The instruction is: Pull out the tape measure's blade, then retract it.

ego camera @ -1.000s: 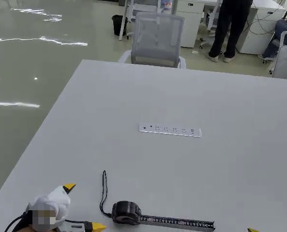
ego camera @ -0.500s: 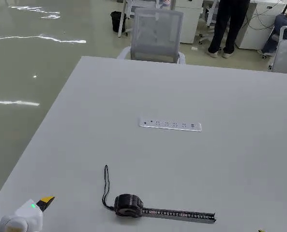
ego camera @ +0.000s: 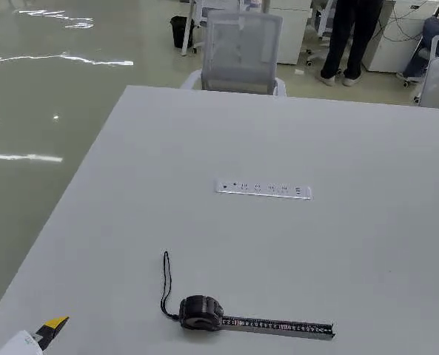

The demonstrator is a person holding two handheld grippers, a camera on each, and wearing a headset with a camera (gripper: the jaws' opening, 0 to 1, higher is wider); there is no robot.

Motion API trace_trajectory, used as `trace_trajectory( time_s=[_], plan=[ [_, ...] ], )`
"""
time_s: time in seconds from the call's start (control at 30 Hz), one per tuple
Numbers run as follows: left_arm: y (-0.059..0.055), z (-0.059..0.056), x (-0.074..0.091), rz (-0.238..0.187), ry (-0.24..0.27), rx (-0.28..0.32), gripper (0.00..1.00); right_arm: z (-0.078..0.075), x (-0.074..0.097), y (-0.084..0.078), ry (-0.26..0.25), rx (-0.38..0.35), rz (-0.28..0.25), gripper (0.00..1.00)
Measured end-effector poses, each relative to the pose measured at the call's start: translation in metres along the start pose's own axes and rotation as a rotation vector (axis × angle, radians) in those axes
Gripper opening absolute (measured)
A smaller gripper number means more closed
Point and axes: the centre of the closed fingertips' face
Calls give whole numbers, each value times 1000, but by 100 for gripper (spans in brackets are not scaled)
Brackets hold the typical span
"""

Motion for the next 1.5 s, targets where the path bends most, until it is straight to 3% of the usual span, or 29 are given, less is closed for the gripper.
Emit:
trace_trajectory(
  time_s=[0.1, 0.27, 0.57, 0.63, 0.67, 0.77, 0.9, 1.27, 1.5],
  plan=[
    [4, -1, -3, 7, -6, 4, 99, -2, 0, 2, -8, -4, -8, 100],
    [1, 3, -4, 27, 4, -10, 99, -3, 1, 1, -15, -3, -10, 100],
    [-3, 5, -3, 48, 11, 27, 99, -2, 2, 0, -21, -10, -4, 100],
    [4, 2, -3, 38, 13, 53, 99, -2, 1, 1, -19, -7, -5, 100],
    [12, 0, -2, 23, 20, 57, 99, -2, 1, 2, -21, -4, -7, 100],
    [24, -6, -4, 5, 26, 53, 99, -6, -1, 3, -24, -10, -14, 100],
    [31, -13, -8, 9, 33, 30, 99, -7, -2, 6, -28, 3, -27, 100],
    [24, -37, -27, 37, 22, 40, 99, -13, -5, 7, -32, 19, -35, 95],
    [18, -47, -44, 74, 65, 40, 99, -14, -16, 10, -14, 45, -53, 91]
  ],
)
Point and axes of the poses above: the centre of the closed fingertips' face, and the gripper's own axes: x roughly backward along the fingers, z roughly to its left, y roughly out of its top, and after that the axes turned 14 degrees about x, right-handed
